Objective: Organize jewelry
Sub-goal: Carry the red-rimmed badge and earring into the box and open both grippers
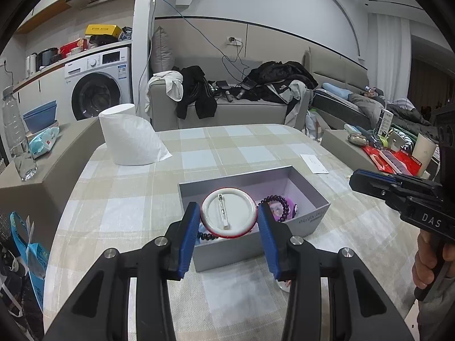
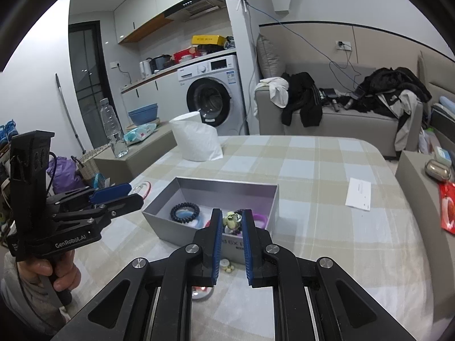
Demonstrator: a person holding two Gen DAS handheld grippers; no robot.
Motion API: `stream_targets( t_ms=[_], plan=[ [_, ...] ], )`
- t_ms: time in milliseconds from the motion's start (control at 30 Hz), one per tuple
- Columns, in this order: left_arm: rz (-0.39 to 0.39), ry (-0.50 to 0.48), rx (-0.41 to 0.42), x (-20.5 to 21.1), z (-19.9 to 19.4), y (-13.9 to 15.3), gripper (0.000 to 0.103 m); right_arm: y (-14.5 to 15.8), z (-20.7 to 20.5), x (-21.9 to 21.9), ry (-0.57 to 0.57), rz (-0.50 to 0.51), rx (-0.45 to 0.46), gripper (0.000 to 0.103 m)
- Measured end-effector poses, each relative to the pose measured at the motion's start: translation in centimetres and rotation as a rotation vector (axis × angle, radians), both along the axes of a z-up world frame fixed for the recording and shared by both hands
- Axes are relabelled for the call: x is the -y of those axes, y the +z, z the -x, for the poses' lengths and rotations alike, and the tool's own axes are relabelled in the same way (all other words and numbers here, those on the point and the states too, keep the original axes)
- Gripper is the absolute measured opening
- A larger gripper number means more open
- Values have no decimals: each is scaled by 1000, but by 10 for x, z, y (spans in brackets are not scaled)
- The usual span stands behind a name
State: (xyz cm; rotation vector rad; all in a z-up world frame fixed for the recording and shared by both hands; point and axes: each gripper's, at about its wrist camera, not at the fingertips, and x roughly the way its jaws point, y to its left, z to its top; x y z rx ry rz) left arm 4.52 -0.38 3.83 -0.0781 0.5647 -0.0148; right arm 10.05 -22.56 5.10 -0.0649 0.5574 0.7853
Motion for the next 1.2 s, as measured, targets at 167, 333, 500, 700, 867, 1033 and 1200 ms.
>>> stream_targets(
  t_ms=[167,333,500,700,867,1033,1200],
  plan=[
    [4,12,9,-3,-6,2,36,10,-5,-6,4,-10,18,13],
    [8,22,13,-5,-12,3,36,14,-12,-11,7,-26,16,13],
    [-8,34,17,-4,-17,3,36,14,-22,-17,14,-37,-8,13],
    [-21,43,17,-3,-26,1,36,8,-32,-23,18,-41,-35,13],
    [-33,51,9,-3,-29,-4,36,-1,-39,-27,18,-36,-61,13],
    [-37,53,-2,-2,-33,-8,36,-8,-43,-31,19,-25,-77,13],
    [-38,56,-8,-1,-36,-11,36,-14,-46,-35,19,-17,-91,13]
  ],
)
